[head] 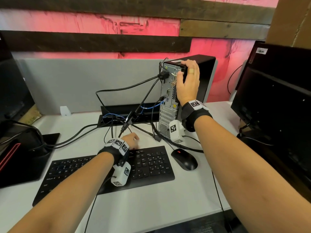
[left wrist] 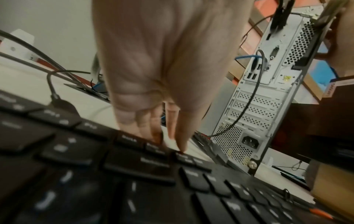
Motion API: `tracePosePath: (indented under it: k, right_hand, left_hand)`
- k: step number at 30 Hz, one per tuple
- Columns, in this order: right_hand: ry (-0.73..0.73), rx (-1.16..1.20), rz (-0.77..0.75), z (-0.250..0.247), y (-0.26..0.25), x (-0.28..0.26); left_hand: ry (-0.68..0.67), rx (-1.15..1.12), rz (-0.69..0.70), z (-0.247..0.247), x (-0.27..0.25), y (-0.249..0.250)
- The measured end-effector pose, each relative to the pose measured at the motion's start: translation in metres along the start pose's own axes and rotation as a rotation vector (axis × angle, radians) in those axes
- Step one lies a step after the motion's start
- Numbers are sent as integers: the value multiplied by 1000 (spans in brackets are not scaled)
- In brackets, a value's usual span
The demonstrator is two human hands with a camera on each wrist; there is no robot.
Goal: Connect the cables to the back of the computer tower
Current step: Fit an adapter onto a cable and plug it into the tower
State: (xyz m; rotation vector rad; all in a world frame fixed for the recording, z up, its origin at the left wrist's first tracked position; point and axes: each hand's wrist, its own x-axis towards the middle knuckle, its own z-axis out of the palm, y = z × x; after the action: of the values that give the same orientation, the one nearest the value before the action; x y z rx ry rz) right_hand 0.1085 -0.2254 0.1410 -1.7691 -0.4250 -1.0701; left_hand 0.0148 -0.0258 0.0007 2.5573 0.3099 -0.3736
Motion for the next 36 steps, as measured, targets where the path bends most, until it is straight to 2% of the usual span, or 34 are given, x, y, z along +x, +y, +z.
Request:
tracePosePath:
  k: [3, 5, 7, 9, 11, 12, 13, 14, 16, 17, 19, 21, 24, 28, 31, 34, 36]
  right_hand:
    - [3, -2, -13, 0, 1, 0]
    - [6, -2, -9, 1, 1, 0]
    - [15, -5, -10, 2, 0, -1]
    - [24, -4, -15, 2, 0, -1]
    - [25, -7, -13, 2, 1, 0]
    - [24, -9, -13, 2, 1, 0]
    - [23, -9, -14, 2, 1, 0]
    - [23, -8, -16, 2, 1, 0]
    - [22, -6, -14, 2, 0, -1]
    - [22, -5, -10, 3, 0, -1]
    - [21, -4, -6, 2, 0, 0]
    - [13, -9, -12, 1, 1, 0]
    - [-1, -15, -19, 0, 3, 0]
    - [4, -8, -18, 1, 2, 0]
    - [20, 8, -2, 3, 0, -2]
    - [24, 12, -1, 3, -1, -1]
    - [19, 8, 0, 2, 0, -1]
  left_hand:
    - [-12, -22, 77, 7, 3, 1]
    - [63, -114, 69, 7, 4, -2]
    - [170, -113, 42, 5, 5, -4]
    - [336, -133, -8, -2, 8, -10]
    - [592, -156, -117, -11, 8, -15]
    - [697, -91, -183, -16, 9, -19]
    - [737, 36, -256, -20, 8, -21]
    - [718, 145, -334, -24, 11, -25]
    - [571, 209, -461, -28, 13, -27]
    - [480, 182, -442, -28, 16, -28]
    - [322, 126, -311, -25, 21, -26]
    - [258, 138, -258, -22, 22, -21]
    - [178, 72, -258, -20, 20, -14]
    - [159, -9, -292, -23, 19, -11]
    - [278, -156, -259, -25, 16, -4]
    - [337, 29, -291, -31, 14, -4]
    - [349, 103, -265, -32, 14, -7]
